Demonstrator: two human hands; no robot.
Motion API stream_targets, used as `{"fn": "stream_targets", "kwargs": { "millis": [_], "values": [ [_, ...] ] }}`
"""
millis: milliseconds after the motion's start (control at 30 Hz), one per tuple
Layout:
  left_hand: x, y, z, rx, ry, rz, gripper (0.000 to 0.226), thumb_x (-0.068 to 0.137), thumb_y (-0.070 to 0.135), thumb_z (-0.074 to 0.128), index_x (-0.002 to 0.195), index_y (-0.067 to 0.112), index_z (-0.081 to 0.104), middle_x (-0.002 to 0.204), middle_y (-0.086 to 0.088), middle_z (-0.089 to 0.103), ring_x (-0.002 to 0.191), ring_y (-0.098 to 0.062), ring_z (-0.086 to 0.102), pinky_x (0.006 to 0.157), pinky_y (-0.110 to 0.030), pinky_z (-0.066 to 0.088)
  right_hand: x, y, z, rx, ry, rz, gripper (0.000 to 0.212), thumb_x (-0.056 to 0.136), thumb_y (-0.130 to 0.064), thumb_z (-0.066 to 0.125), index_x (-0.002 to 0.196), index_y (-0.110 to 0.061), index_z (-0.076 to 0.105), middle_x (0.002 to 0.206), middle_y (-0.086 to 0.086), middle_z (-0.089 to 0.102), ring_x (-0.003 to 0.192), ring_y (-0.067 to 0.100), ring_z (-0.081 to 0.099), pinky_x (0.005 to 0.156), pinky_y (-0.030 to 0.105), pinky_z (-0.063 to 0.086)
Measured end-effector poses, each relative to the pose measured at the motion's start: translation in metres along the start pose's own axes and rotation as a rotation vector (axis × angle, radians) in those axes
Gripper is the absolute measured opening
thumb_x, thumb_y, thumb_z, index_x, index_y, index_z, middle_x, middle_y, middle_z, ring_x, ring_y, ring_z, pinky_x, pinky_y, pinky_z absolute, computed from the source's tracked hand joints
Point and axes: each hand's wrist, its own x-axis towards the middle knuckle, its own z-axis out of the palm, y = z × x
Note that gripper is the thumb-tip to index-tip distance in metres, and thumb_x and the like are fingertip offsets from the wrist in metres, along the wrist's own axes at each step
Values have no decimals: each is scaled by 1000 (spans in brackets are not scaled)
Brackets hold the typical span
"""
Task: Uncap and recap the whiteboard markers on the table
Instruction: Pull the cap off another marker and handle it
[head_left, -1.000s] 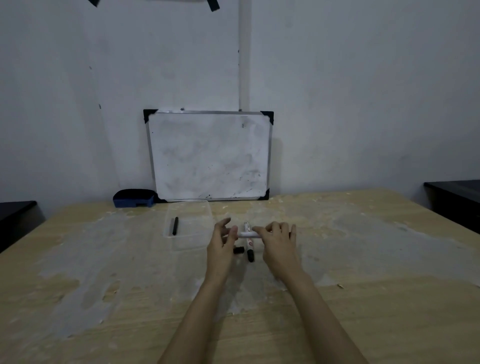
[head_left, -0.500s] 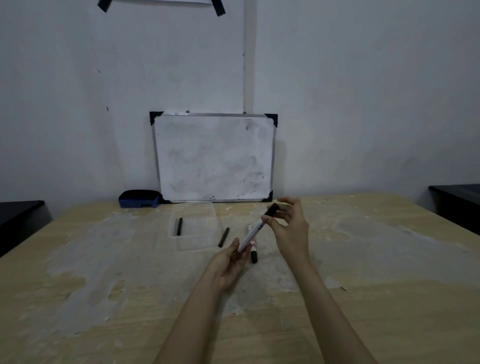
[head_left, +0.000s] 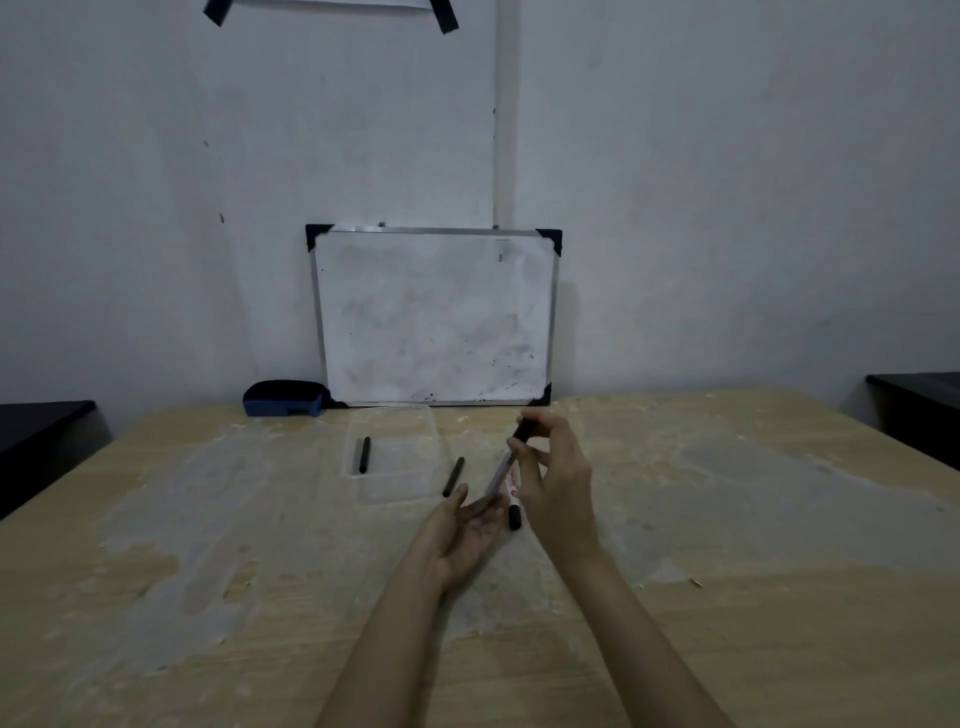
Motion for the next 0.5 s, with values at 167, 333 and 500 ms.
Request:
{"fn": "stream_targets", "kwargs": {
  "millis": [167,333,500],
  "values": [
    [0,0,-2,-32,-25,-32,51,98,34,33,98,-12,54,91,-24,58,85,-28,58,51,-34,60,-2,-4,2,13,5,16,22,86,-7,54,107,-1,54,96,15,62,88,17,60,72,34,58],
    [-8,-1,4,-3,8,-21,44,98,27,34,89,-10,53,92,-25,56,82,-28,55,50,-30,58,0,-1,-2,56,49,95,19,86,-1,53,105,-3,52,94,7,56,87,25,60,74,34,56],
    [-8,-2,5,-7,34,52,37,99,18,33,82,-6,55,79,-20,59,80,-26,55,41,-27,57,3,2,-3,62,99,164,18,85,2,57,101,-2,53,85,1,55,81,16,59,73,37,57]
  ]
}}
